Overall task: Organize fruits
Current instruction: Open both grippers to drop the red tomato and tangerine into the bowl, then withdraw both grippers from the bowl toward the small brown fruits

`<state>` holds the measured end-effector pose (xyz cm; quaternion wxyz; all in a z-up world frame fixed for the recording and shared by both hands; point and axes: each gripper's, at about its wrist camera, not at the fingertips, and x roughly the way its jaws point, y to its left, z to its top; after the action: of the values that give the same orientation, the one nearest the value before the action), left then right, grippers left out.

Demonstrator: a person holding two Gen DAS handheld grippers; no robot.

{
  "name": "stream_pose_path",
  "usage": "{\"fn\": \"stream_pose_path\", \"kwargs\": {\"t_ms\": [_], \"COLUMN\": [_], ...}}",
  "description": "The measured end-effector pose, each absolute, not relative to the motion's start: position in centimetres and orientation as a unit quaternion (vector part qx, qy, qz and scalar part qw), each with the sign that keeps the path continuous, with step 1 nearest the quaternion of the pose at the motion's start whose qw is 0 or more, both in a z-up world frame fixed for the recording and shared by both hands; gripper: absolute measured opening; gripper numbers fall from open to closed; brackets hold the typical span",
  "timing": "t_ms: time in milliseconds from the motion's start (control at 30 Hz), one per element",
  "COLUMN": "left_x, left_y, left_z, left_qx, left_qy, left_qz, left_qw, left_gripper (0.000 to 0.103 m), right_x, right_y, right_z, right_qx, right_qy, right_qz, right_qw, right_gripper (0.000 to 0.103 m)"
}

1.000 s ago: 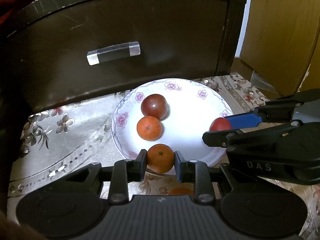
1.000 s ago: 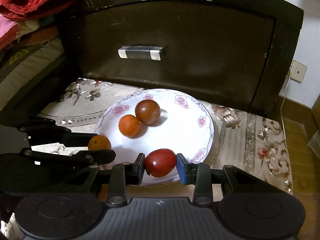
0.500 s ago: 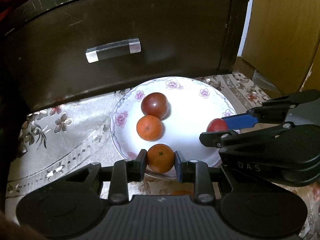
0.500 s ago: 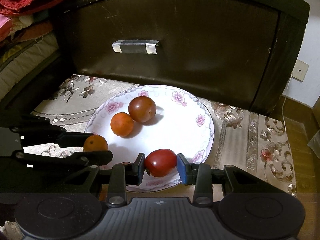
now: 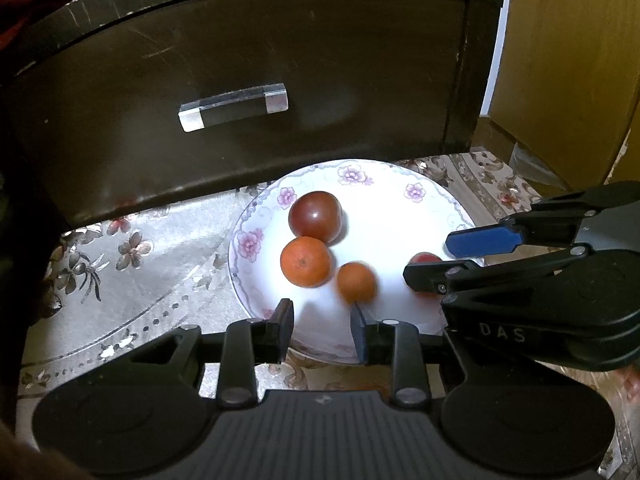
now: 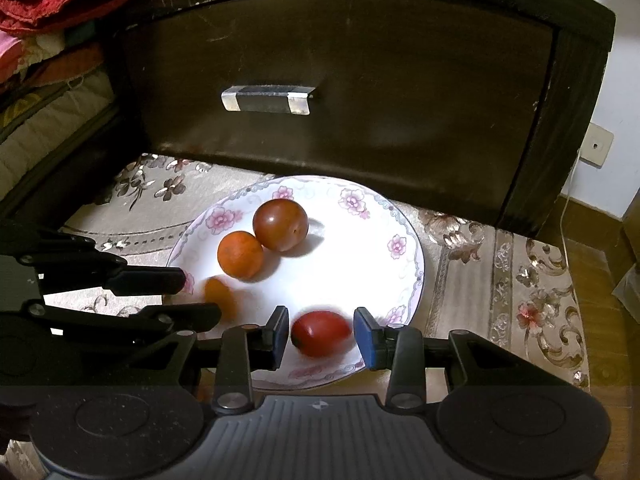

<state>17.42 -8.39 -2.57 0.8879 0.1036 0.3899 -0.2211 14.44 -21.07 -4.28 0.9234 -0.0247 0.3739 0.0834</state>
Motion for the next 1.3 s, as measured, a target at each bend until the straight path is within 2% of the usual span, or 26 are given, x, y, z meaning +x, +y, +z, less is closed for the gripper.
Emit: {"fn": "stream_pose_path", "kwargs": {"t_ms": [1300], "left_x": [13.0], "left_y": [-6.8], "left_z": [0.3], "left_qx": [0.127], "left_qy": [0.361], "left_qz": [-0.204], "left_qw": [0.901], "left_gripper": [0.04], "right_x": [10.5], "right_y": [-19.3], "right_z": [-2.0], "right_qx": [-0.017], "right_qy": [0.351], "right_qz": [0.084], "right_qw": [0.933], "right_gripper": [0.039]}}
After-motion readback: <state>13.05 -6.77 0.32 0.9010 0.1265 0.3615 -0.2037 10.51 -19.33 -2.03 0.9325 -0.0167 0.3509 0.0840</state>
